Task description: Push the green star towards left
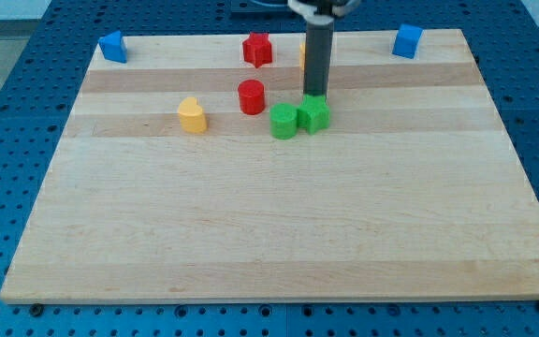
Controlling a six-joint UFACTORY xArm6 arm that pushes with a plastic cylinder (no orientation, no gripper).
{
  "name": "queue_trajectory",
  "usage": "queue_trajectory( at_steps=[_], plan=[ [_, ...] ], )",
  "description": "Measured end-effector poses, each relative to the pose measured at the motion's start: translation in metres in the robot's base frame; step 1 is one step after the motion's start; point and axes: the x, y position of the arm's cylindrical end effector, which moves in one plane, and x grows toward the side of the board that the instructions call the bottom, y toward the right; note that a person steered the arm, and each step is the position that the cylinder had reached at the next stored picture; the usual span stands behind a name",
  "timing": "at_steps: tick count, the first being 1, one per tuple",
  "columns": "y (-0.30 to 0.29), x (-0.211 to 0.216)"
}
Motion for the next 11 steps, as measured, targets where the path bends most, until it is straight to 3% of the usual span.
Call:
queue_trajectory(
  at_steps=[2, 4, 5, 6, 7, 8, 9, 11],
  plan=[
    [0.001, 0.027],
    [0.045, 0.052],
    [-0.017, 0.107],
    [-0.088, 0.136],
    [-0.051, 0.139],
    [0.031, 0.13],
    [0.06, 0.104],
    [-0.09, 0.079]
  ],
)
